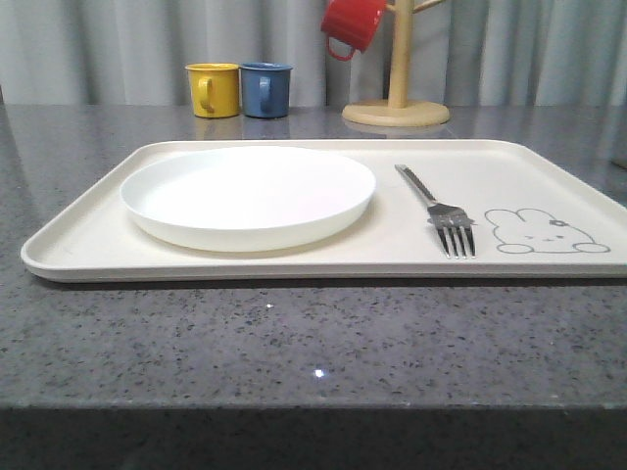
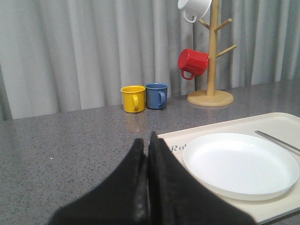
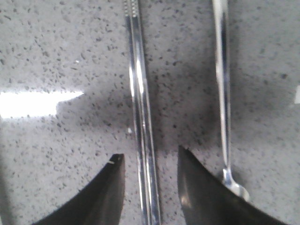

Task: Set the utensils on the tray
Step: 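Move the right gripper back to the chopsticks and grasp them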

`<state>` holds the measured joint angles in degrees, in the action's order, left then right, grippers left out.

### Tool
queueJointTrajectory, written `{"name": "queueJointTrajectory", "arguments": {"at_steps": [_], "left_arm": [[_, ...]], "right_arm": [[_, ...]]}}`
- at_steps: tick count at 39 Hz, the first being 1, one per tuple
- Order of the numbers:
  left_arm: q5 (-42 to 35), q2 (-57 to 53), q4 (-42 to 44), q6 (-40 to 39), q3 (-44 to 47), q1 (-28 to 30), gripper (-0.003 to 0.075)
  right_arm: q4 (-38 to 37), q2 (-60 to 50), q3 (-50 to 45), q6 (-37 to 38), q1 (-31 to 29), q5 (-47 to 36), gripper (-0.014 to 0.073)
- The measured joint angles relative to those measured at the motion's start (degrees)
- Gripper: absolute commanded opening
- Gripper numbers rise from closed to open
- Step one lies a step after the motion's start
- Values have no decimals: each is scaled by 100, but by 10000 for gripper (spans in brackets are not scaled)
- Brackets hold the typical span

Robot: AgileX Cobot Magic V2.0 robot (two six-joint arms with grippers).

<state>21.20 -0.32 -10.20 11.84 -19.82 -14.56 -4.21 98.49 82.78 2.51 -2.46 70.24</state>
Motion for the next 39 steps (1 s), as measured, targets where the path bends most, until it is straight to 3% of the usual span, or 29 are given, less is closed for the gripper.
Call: {"name": "queueJointTrajectory", "arguments": {"at_steps": [12, 22, 26, 39], "left_arm": [[0, 0, 0, 0, 0, 0, -18], [0, 0, 0, 0, 0, 0, -18], [0, 0, 0, 0, 0, 0, -18], [0, 0, 0, 0, 0, 0, -18]], "right_arm": [[259, 418, 0, -165, 0, -61, 289], [195, 428, 0, -186, -13, -85, 19], [182, 428, 0, -186, -13, -85, -47], [278, 48, 206, -170, 28, -29, -55]]}}
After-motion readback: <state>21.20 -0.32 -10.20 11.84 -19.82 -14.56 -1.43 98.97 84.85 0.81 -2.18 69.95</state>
